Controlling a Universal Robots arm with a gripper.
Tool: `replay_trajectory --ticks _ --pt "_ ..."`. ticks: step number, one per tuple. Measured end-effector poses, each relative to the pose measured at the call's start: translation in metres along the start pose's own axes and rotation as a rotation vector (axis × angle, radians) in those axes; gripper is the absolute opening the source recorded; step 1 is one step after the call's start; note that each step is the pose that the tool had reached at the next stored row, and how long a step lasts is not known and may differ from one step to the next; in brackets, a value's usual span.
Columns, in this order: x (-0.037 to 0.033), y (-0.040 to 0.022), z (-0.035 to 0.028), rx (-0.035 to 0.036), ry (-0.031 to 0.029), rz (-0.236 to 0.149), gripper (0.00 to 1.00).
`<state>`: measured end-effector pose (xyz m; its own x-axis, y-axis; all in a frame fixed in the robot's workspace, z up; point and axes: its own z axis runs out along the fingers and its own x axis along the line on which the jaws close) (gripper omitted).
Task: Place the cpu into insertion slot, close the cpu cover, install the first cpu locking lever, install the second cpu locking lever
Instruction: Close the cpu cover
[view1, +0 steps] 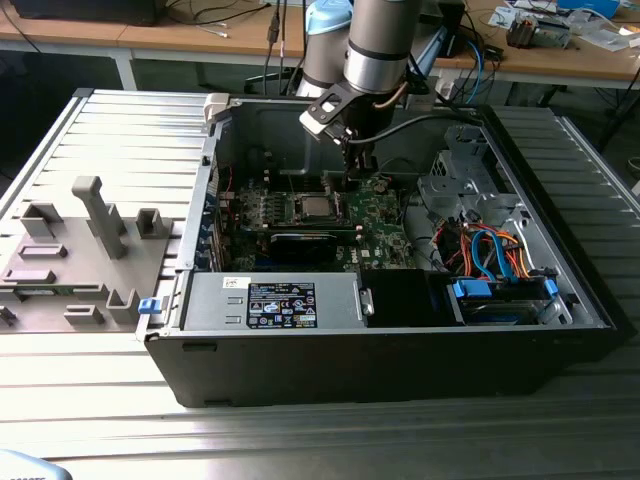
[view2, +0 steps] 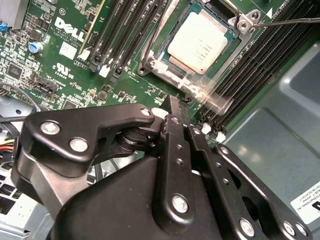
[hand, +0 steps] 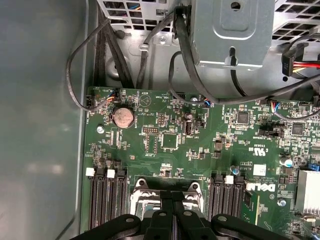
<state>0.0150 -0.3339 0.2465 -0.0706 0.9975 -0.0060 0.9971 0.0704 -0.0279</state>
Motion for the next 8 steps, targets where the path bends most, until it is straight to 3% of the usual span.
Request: replay_trajectory --ticks 8 --pt "0.0003 -0.0037 0.0002 0.0 0.0 0.0 0.11"
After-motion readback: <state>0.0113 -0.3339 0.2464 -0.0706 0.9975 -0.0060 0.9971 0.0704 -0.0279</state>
